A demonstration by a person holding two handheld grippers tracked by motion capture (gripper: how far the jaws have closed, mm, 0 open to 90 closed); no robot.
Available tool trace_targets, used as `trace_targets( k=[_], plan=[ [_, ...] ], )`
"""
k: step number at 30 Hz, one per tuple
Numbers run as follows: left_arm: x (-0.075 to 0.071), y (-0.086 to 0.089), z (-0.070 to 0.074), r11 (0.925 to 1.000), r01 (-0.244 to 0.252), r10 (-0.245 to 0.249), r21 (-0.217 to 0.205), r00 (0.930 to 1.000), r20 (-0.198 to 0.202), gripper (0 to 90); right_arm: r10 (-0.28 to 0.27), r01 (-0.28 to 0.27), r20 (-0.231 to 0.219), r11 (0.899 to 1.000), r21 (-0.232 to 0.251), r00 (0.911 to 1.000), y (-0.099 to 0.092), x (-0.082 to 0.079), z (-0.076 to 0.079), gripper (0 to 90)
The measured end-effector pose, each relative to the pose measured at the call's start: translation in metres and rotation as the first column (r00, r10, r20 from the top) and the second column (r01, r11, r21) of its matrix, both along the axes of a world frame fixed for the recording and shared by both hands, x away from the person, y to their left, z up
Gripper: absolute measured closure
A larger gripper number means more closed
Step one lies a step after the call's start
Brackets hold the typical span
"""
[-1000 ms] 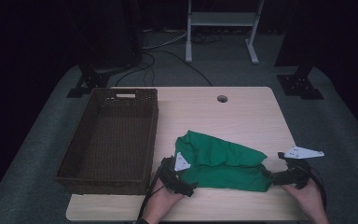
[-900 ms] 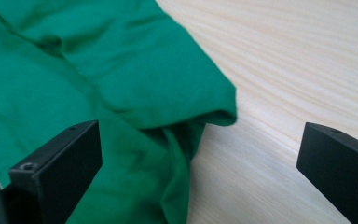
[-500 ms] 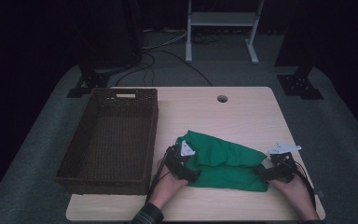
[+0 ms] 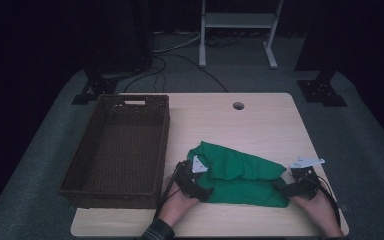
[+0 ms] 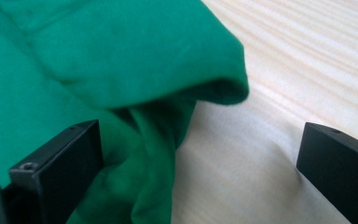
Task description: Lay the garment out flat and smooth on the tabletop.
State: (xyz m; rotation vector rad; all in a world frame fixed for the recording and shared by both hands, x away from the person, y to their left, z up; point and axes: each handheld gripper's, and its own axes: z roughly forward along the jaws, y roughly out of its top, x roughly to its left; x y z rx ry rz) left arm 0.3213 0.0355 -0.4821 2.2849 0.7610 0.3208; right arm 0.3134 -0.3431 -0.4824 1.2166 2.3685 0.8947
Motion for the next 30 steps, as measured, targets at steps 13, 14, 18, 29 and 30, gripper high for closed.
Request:
trace_targets(
  k=[13, 14, 18, 29, 30],
  plan=[
    [-0.043, 0.011, -0.002, 0.9999, 0.005, -0.005, -0.015, 1.0, 0.007, 0.0, 0.022, -0.023, -0.012, 0.999, -0.03, 0.9997, 0.008, -0.029, 0.002, 0.0],
    [-0.046, 0.012, -0.002, 0.9999, 0.008, -0.008, -0.014, 0.9999, 0.008, 0.0, 0.025, -0.025, -0.011, 0.999, -0.03, 0.9996, 0.008, -0.031, 0.002, 0.0],
    [-0.059, 0.016, -0.002, 0.9997, 0.015, -0.015, -0.017, 0.9998, 0.012, 0.0, 0.029, -0.029, -0.007, 0.999, -0.026, 0.9995, 0.01, -0.042, 0.002, 0.0],
    [-0.077, 0.02, -0.002, 0.9996, 0.025, -0.024, -0.016, 0.9997, 0.008, 0.0, 0.041, -0.042, -0.05, 0.999, -0.015, 0.9979, 0.012, -0.06, 0.002, 0.0],
    [-0.077, 0.02, -0.002, 0.9996, 0.024, -0.024, -0.017, 0.9997, 0.01, 0.0, 0.04, -0.041, -0.062, 0.999, -0.018, 0.9973, 0.012, -0.06, 0.003, 0.0]
  ],
)
